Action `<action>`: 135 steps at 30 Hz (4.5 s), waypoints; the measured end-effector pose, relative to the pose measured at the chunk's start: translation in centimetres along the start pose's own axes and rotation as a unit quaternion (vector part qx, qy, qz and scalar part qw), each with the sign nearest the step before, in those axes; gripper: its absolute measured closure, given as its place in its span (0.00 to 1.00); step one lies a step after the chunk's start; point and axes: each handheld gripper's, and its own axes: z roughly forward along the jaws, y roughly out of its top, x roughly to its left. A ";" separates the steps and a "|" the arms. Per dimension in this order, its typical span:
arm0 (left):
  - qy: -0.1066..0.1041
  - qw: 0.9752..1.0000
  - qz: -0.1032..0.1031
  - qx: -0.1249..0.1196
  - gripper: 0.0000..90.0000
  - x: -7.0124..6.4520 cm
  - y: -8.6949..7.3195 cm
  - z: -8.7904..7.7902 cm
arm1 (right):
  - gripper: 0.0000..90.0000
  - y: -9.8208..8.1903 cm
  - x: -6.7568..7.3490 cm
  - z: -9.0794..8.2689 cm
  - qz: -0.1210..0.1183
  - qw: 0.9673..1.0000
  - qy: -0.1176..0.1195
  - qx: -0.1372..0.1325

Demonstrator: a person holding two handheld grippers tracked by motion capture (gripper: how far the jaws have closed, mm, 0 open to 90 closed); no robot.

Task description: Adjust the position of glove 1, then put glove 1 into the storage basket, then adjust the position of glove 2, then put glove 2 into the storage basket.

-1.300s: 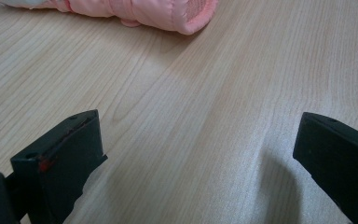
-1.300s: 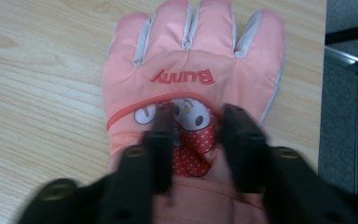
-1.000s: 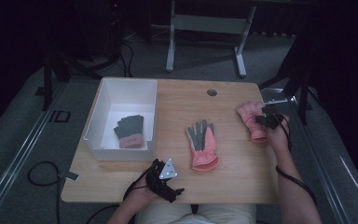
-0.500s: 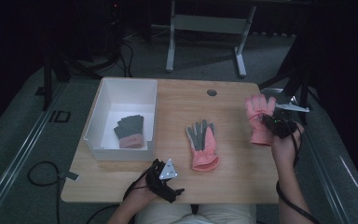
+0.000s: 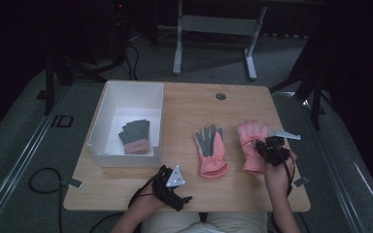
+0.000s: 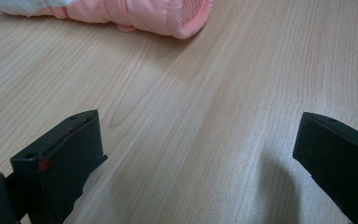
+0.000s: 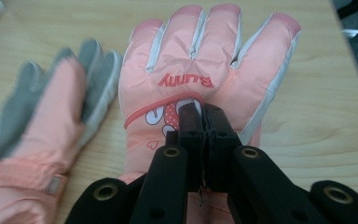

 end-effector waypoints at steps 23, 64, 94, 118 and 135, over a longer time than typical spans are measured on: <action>-0.001 1.000 0.002 0.003 0.01 0.1 0.0 0.1 | 0.78 -0.3 -1.1 4.4 -0.068 0.996 0.048 0.037; 0.002 1.000 0.007 0.011 0.01 0.0 0.1 0.3 | 0.97 5.2 4.3 -1.8 -0.067 0.996 0.033 -0.042; -0.002 1.000 0.001 -0.002 0.01 -0.2 0.2 0.1 | 0.97 2.2 13.3 1.2 -0.066 0.996 0.051 0.015; 0.009 1.000 0.005 -0.007 0.01 -0.3 0.9 -0.4 | 0.75 1.2 10.7 1.6 -0.105 0.989 0.108 0.002; 0.049 0.996 -0.023 -0.069 0.04 3.6 10.6 -2.6 | 0.65 4.4 7.9 0.5 -0.137 0.982 0.131 -0.022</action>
